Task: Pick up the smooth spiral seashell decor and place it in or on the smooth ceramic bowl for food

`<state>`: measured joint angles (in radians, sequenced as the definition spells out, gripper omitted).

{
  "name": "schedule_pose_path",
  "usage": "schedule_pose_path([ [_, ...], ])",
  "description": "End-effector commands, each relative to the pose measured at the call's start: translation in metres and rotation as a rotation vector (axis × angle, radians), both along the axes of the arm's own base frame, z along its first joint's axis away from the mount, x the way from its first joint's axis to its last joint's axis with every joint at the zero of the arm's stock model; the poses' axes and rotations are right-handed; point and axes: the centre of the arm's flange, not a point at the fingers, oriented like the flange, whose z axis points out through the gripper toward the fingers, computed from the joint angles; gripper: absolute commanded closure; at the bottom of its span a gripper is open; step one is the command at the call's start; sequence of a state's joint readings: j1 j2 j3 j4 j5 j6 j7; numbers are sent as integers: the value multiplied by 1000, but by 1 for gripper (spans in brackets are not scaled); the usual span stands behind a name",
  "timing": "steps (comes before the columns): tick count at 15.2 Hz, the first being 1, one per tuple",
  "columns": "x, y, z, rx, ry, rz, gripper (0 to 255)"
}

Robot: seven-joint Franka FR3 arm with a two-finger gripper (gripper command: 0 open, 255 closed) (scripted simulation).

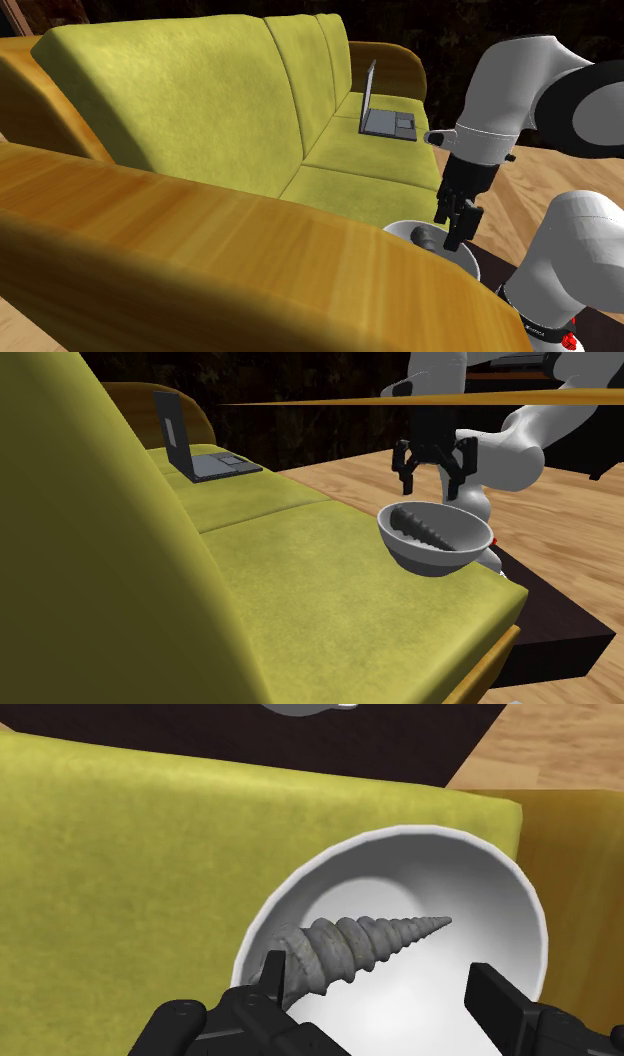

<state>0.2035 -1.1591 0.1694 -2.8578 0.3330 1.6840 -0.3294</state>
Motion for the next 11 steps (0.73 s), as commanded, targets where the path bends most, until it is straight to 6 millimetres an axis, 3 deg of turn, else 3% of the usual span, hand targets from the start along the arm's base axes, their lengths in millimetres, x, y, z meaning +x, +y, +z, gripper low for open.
schedule_pose_path([
  [1,0,0,0,0,1,0,0],
  [3,0,0,0,0,1,0,0],
  [7,3,-8,49,0,1,0,0],
  [11,3,-8,49,0,1,0,0],
])
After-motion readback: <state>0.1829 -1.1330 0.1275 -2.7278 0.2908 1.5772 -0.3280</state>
